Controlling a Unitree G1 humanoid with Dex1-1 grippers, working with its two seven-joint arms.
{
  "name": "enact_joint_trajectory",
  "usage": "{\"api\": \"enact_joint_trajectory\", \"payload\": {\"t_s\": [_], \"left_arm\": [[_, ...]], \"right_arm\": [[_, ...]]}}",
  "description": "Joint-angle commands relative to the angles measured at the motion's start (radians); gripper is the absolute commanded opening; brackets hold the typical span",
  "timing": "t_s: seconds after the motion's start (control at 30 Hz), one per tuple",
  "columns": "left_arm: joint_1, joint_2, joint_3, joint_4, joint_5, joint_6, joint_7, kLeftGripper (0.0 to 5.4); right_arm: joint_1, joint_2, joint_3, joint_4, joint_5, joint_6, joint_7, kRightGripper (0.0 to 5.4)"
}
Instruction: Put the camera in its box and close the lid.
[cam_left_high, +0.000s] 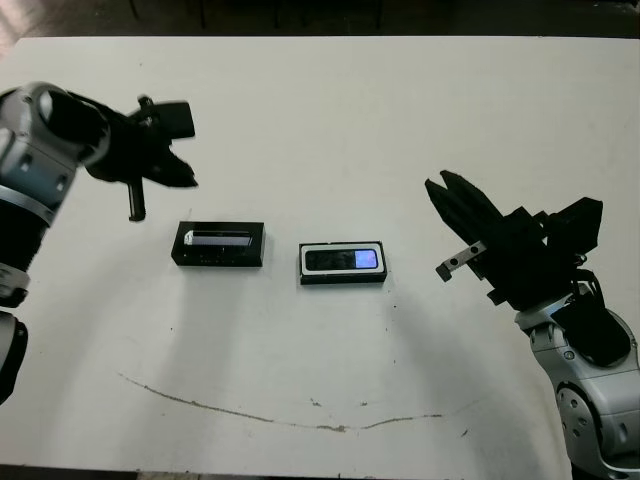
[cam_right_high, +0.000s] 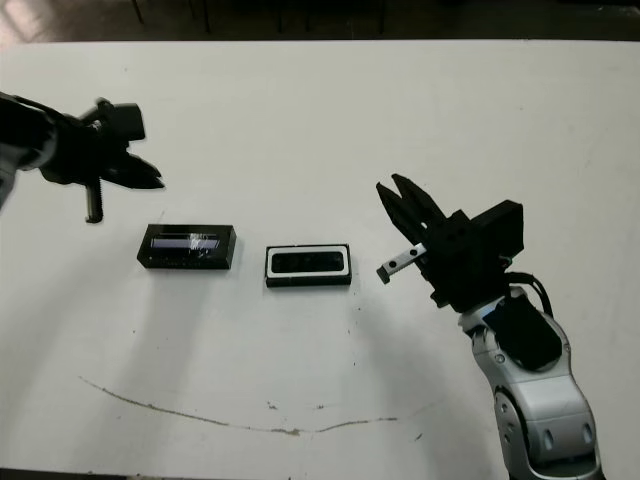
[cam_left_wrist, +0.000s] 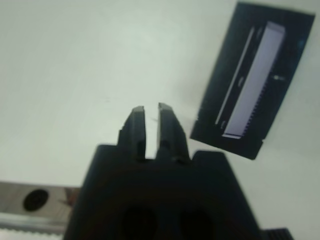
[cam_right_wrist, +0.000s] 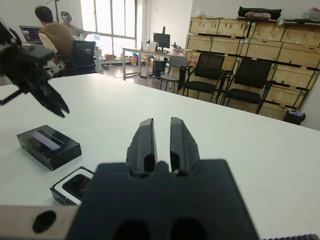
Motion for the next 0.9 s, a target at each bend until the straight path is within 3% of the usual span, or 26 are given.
{"api": "enact_joint_trajectory", "payload": {"t_s": [0.03,0.33,0.6,0.7,0.9], "left_arm": [[-0.029,-0.027,-0.02,0.091,0.041,-0.043,-0.014,0.0],[-0.058,-0.09,-0.055,0.231,0.121,-0.113,-0.021,0.0],[-0.017,-0.073,-0.064,0.201,0.155,-0.217,-0.023,0.0],[-0.008,-0.07,-0.062,0.191,0.166,-0.179,-0.035,0.0],[0.042,-0.039,-0.07,0.116,0.18,-0.212,-0.029,0.0]], "right_arm": [[0.019,-0.016,-0.003,0.022,0.006,-0.006,0.014,0.01],[0.028,-0.03,0.005,0.018,0.001,-0.009,0.019,0.01],[0.033,-0.045,0.003,0.014,0.007,-0.003,0.023,0.01],[0.035,-0.043,0.002,0.016,0.018,-0.002,0.021,0.01],[0.04,-0.05,0.003,0.017,0.011,-0.009,0.017,0.01]]}}
